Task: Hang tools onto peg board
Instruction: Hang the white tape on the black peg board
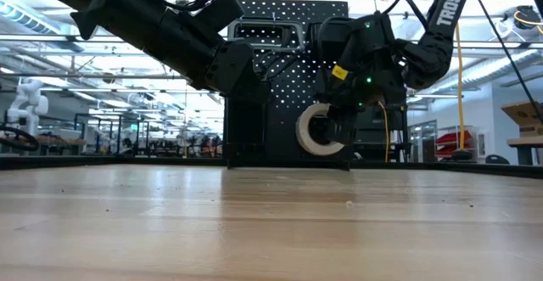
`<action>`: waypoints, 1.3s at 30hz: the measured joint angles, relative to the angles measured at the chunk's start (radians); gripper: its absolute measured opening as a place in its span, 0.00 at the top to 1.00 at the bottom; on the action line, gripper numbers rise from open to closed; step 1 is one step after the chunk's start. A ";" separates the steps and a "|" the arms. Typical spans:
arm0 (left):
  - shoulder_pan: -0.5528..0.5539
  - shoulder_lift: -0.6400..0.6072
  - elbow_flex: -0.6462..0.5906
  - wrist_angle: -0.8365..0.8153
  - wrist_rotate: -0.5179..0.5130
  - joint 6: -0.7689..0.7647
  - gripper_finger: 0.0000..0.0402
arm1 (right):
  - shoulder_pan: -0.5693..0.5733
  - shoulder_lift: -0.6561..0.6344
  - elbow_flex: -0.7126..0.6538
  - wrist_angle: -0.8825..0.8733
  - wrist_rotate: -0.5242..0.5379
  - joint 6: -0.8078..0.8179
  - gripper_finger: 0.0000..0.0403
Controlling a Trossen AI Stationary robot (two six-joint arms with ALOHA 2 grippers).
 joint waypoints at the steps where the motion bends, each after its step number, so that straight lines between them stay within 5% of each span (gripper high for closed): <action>1: 0.000 0.000 0.000 0.000 0.000 0.000 0.12 | 0.004 0.000 0.000 -0.001 0.003 -0.005 0.73; 39: -0.001 0.000 0.000 0.006 0.019 -0.001 0.12 | 0.014 -0.002 0.001 -0.122 -0.026 0.123 0.73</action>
